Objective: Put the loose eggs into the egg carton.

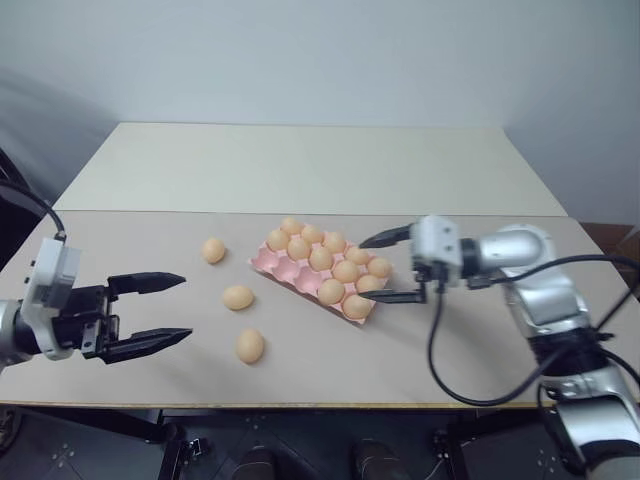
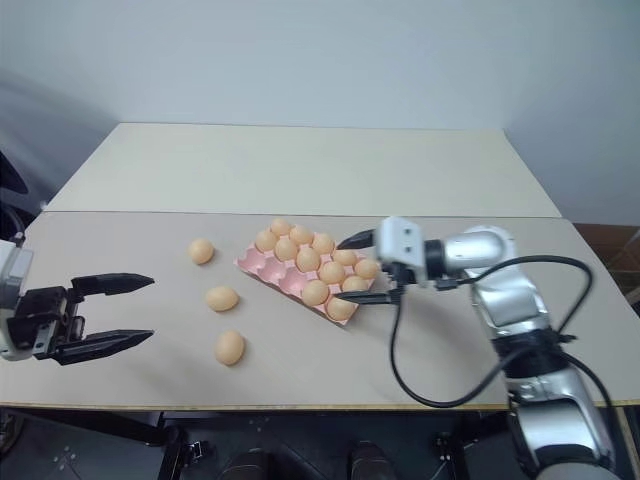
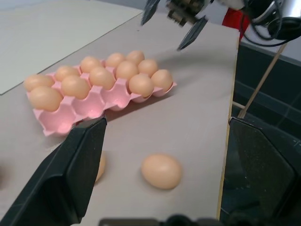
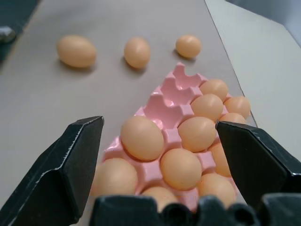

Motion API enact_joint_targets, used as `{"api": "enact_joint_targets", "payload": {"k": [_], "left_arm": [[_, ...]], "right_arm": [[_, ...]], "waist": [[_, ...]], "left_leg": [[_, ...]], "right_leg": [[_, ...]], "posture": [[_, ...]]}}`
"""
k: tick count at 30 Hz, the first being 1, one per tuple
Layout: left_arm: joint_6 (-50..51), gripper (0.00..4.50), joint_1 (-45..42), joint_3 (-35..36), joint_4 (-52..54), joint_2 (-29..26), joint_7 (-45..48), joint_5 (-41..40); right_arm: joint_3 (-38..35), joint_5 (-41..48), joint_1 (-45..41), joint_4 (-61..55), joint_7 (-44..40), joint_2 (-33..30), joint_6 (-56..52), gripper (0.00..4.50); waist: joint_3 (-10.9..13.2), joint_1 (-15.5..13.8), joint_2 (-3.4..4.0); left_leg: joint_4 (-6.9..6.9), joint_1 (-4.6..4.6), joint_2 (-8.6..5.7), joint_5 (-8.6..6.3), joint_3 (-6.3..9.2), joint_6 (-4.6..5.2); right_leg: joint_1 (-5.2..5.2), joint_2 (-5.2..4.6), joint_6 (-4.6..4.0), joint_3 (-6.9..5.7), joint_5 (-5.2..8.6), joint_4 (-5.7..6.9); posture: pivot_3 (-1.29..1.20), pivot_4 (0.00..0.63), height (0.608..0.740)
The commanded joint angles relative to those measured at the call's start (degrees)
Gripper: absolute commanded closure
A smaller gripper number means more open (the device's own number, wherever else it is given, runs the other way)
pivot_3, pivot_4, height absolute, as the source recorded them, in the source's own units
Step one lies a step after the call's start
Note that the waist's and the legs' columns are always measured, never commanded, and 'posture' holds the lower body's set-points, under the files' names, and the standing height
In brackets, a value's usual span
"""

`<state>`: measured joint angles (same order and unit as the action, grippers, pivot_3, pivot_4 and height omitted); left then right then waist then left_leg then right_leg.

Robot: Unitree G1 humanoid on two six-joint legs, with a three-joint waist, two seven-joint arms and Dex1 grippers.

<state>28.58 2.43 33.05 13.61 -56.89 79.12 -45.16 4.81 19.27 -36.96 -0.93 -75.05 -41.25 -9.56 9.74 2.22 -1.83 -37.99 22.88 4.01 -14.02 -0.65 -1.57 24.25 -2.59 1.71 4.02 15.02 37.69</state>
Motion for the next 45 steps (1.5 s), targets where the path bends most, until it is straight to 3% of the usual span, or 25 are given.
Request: {"api": "enact_joint_targets", "payload": {"k": [1,8,16,21,28,38,41,45], "left_arm": [[-1.3,0.00,1.6,3.7,0.8,-0.8,0.1,0.6],[-1.1,0.00,5.0,6.0,1.8,0.2,-0.4,0.6],[-1.7,0.00,4.9,3.8,2.5,0.2,-0.2,1.3],[-7.1,0.00,2.8,-6.5,4.9,0.7,-0.9,7.8],[-19.5,0.00,-6.0,-26.7,1.2,5.2,-5.8,24.9],[-25.0,0.00,-14.0,-39.6,-8.7,11.7,-10.7,36.5],[-26.5,0.60,-14.8,-40.0,-9.7,13.1,-11.2,36.6],[-25.1,1.77,-15.9,-37.5,-7.9,14.0,-9.6,31.0]], "right_arm": [[-6.5,6.4,2.2,-4.0,-1.4,-3.8,-4.2,0.04],[-16.2,14.5,11.7,-6.0,-6.6,-13.0,-9.3,0.04],[-16.8,15.6,13.7,-8.6,-4.8,-13.7,-10.3,0.04],[-16.1,15.8,12.9,-8.6,-4.3,-13.6,-10.3,0.04],[-15.4,15.9,12.0,-9.5,-3.2,-13.0,-10.3,0.04],[-16.5,16.7,13.1,-11.8,-1.8,-13.4,-11.1,0.04],[-17.3,17.2,13.9,-12.8,-1.1,-13.5,-11.4,0.00],[-17.8,17.5,14.7,-13.2,-0.8,-13.7,-11.5,0.00]], "waist": [[0.0,0.0,0.00],[0.0,0.0,0.00],[0.0,0.2,0.00],[0.0,-0.1,0.00],[0.0,-1.2,0.01],[0.0,-1.5,0.01],[0.0,-1.5,0.02],[0.0,-1.5,0.03]], "left_leg": [[0.00,-0.01,0.00,0.00,-0.01,0.00],[0.00,-0.03,0.00,0.00,-0.02,0.00],[0.00,-0.12,0.00,0.00,-0.04,0.00],[0.00,-0.09,-0.01,0.00,-0.05,0.00],[0.00,-0.05,-0.02,0.00,-0.05,0.00],[-0.04,-0.04,-0.03,0.00,-0.04,0.01],[-0.06,-0.04,-0.03,0.00,-0.03,0.01],[-0.12,-0.06,-0.03,0.00,-0.02,0.01]], "right_leg": [[0.00,0.00,0.00,0.01,0.00,0.01],[-0.03,0.00,0.00,0.02,0.01,-0.03],[-0.08,0.01,0.01,0.08,0.02,0.00],[-0.10,-0.01,0.01,0.07,0.02,-0.03],[-0.06,0.01,0.00,0.09,0.01,-0.05],[-0.08,0.02,0.00,0.08,0.01,-0.02],[-0.11,0.01,0.01,0.08,0.01,-0.01],[-0.12,0.01,0.01,0.08,0.01,0.06]], "posture": [[0.00,0.150,0.740],[0.00,0.150,0.740],[0.00,0.150,0.740],[0.00,0.150,0.740],[0.00,0.150,0.740],[0.00,0.150,0.740],[0.00,0.150,0.740],[0.00,0.150,0.740]]}}
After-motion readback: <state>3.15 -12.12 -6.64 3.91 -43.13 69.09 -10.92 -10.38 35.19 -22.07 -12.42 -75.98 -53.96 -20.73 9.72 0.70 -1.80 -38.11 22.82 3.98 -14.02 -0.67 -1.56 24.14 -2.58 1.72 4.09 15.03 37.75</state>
